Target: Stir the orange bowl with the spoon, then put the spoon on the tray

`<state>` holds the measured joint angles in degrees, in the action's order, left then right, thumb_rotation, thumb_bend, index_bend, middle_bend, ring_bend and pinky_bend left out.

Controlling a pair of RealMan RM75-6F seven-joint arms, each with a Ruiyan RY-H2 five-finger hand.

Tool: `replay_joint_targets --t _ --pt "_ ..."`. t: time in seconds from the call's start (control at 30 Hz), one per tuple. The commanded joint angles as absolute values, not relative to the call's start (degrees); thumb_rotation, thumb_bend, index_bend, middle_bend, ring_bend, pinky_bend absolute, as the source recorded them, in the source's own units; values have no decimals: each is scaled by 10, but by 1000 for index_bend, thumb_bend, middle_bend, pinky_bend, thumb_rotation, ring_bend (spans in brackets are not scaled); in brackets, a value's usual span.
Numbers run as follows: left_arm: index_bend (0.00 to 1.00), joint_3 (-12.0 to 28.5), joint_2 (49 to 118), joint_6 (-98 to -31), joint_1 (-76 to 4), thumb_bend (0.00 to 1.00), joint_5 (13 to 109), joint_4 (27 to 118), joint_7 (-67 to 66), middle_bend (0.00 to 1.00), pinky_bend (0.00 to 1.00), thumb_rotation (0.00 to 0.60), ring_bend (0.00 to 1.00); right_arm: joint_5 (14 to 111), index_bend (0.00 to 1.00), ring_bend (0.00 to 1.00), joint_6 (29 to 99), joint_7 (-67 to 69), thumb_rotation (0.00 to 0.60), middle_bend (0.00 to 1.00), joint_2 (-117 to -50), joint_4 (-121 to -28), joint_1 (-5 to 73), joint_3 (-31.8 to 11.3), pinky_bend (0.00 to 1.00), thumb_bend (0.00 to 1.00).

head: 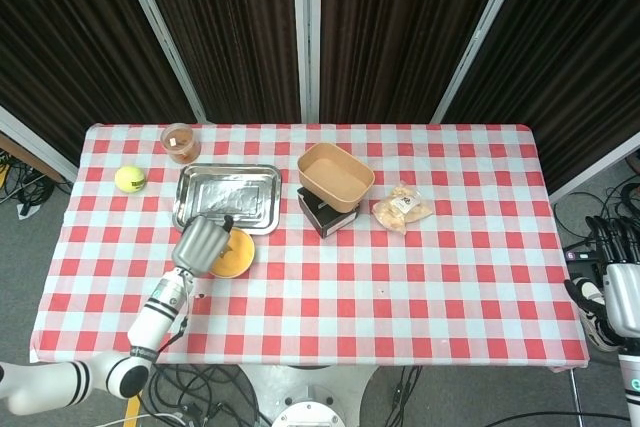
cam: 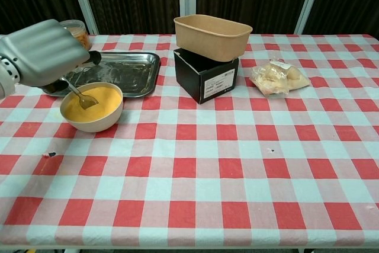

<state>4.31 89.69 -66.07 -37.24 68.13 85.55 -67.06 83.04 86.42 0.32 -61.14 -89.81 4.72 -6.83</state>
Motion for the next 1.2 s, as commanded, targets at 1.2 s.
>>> replay_joint_targets --t 1.2 --pt "569 46 860 -565 -418 310 626 822 -492 978 1000 600 947 828 0 0 879 2 600 91 -596 -906 43 -78 56 155"
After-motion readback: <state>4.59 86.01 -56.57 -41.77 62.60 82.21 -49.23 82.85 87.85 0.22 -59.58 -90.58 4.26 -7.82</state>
